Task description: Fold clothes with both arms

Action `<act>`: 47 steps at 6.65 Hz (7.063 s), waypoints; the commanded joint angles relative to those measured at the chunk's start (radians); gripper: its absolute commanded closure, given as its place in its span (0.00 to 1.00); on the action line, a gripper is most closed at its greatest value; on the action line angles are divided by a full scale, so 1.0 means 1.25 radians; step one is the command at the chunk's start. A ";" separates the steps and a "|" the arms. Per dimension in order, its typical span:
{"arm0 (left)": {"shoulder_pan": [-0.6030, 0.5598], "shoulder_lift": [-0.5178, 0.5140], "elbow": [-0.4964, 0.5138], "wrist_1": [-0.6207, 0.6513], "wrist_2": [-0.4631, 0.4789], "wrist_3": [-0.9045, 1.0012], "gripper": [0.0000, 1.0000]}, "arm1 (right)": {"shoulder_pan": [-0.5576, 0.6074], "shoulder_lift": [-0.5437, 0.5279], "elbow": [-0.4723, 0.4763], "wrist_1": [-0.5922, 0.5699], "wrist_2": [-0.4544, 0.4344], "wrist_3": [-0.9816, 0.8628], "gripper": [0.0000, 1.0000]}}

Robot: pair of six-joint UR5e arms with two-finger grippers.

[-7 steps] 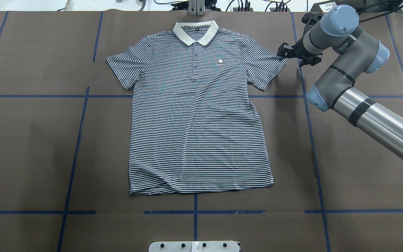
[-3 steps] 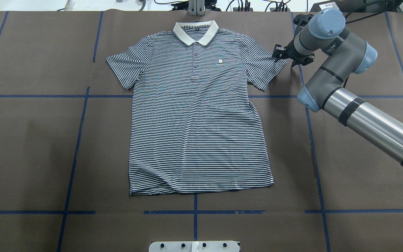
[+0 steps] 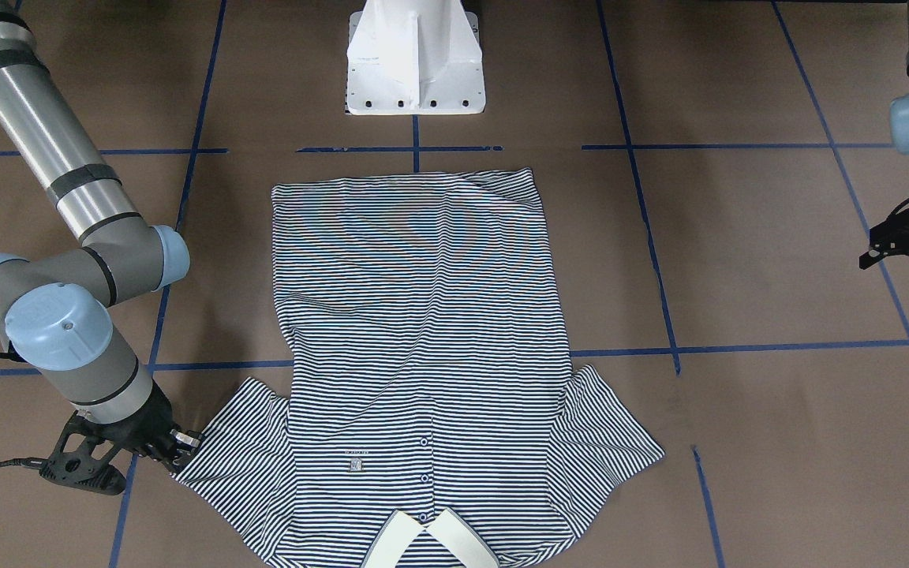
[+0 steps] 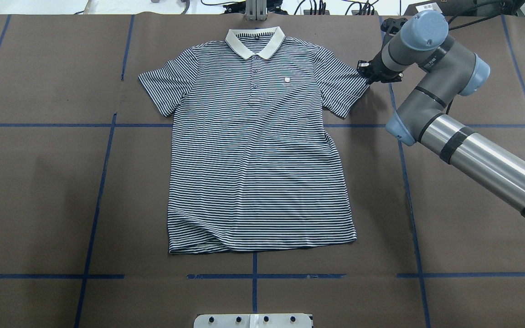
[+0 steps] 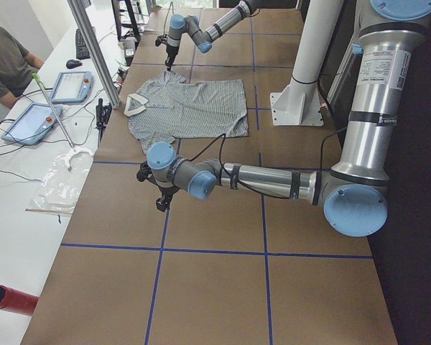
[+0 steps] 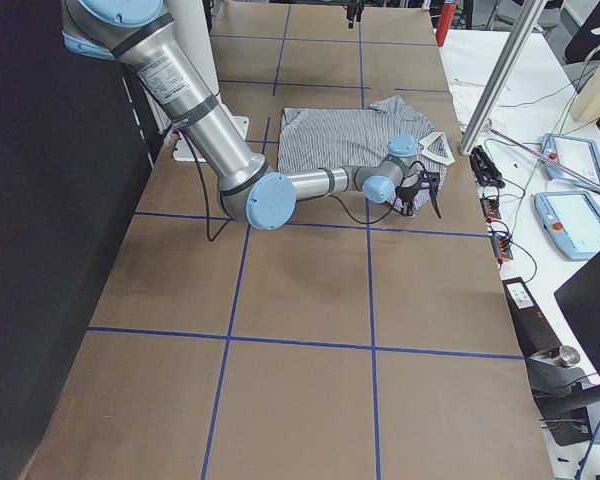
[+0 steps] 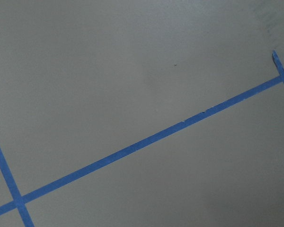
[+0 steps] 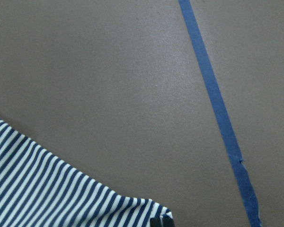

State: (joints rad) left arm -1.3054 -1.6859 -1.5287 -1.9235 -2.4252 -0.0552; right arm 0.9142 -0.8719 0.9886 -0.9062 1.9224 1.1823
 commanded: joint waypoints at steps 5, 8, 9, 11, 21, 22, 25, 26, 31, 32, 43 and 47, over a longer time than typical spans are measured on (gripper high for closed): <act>0.000 0.005 -0.008 -0.004 -0.078 0.000 0.00 | -0.104 0.166 -0.018 -0.020 -0.050 0.132 1.00; 0.000 0.002 -0.010 -0.004 -0.080 -0.001 0.00 | -0.124 0.298 -0.186 -0.018 -0.156 0.135 0.94; 0.001 -0.004 -0.010 -0.004 -0.080 -0.001 0.00 | -0.123 0.307 -0.197 -0.018 -0.195 0.137 0.01; 0.040 -0.078 -0.001 -0.005 -0.072 -0.107 0.00 | -0.120 0.315 -0.184 -0.015 -0.209 0.139 0.00; 0.307 -0.513 0.471 -0.249 0.346 -0.658 0.22 | -0.081 -0.110 0.390 -0.020 -0.080 0.143 0.00; 0.313 -0.512 0.493 -0.276 0.347 -0.658 0.26 | -0.085 -0.111 0.391 -0.020 -0.080 0.144 0.00; 0.313 -0.526 0.503 -0.277 0.371 -0.695 0.71 | -0.085 -0.111 0.391 -0.020 -0.079 0.143 0.00; 0.314 -0.534 0.504 -0.277 0.368 -0.698 0.97 | -0.085 -0.111 0.391 -0.020 -0.079 0.143 0.00; 0.311 -0.549 0.508 -0.277 0.380 -0.703 0.72 | -0.087 -0.119 0.390 -0.019 -0.081 0.143 0.00; 0.310 -0.549 0.514 -0.291 0.396 -0.703 0.43 | -0.090 -0.119 0.390 -0.019 -0.084 0.143 0.00; 0.326 -0.586 0.486 -0.290 0.391 -0.750 1.00 | -0.113 -0.114 0.388 -0.016 -0.085 0.160 0.00; 0.306 -0.530 0.492 -0.296 0.467 -0.652 0.76 | -0.115 -0.111 0.385 -0.016 -0.086 0.172 0.00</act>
State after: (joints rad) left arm -0.8903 -2.3710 -0.9166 -2.2914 -1.8665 -0.9408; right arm 0.7712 -1.0121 1.4699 -0.9263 1.8149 1.3902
